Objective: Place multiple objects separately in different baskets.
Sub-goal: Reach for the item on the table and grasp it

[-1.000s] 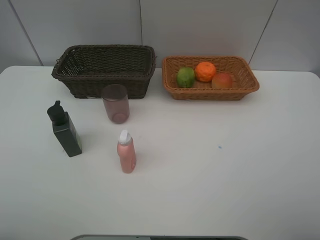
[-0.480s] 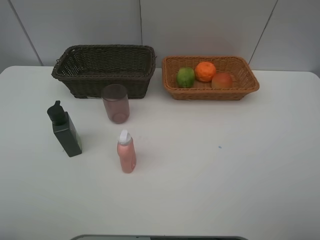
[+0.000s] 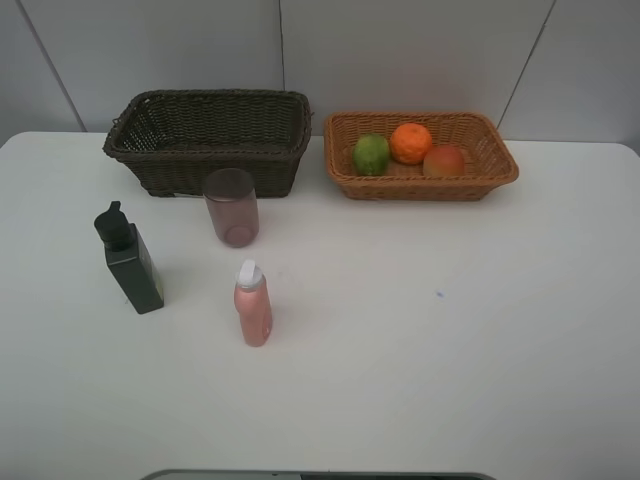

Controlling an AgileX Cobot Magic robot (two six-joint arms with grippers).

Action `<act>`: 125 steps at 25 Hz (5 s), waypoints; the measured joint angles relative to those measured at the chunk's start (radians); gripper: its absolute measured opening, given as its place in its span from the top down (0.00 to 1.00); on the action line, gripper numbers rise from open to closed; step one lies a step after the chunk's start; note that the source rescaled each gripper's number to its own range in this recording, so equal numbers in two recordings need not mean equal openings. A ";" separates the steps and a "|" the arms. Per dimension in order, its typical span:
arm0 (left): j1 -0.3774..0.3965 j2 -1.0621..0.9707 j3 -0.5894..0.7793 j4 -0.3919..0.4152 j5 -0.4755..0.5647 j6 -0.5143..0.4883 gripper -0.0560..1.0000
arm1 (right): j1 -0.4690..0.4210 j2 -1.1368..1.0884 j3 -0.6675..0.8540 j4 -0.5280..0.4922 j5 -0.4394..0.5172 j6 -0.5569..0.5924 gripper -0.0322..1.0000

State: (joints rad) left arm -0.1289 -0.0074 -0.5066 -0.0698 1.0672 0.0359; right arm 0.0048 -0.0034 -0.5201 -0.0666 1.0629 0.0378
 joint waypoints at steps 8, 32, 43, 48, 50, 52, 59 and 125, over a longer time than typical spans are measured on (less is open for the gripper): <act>0.000 0.000 0.000 0.000 0.000 0.000 0.00 | 0.000 0.000 0.000 0.000 0.000 0.000 0.00; 0.000 0.798 -0.271 0.003 -0.155 -0.029 0.00 | 0.000 0.000 0.000 0.000 -0.001 0.000 0.00; 0.000 1.266 -0.463 -0.041 -0.084 -0.206 0.00 | 0.000 0.000 0.000 0.000 -0.001 0.000 0.00; -0.005 1.366 -0.464 -0.036 -0.051 -0.256 0.00 | 0.000 0.000 0.000 0.000 -0.001 0.000 0.00; -0.028 1.378 -0.464 -0.010 -0.051 -0.279 0.00 | 0.000 0.000 0.000 0.000 -0.001 0.000 0.00; -0.064 1.379 -0.464 0.042 -0.051 -0.342 0.00 | 0.000 0.000 0.000 0.000 -0.001 0.000 0.00; -0.154 1.381 -0.464 0.160 -0.058 -0.562 0.00 | 0.000 0.000 0.000 0.000 -0.001 0.000 0.00; -0.180 1.720 -0.316 0.061 -0.570 -0.573 0.47 | 0.000 0.000 0.000 0.000 -0.001 0.000 0.00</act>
State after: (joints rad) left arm -0.3088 1.7127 -0.8223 -0.0089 0.4973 -0.5372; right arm 0.0048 -0.0034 -0.5201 -0.0666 1.0621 0.0378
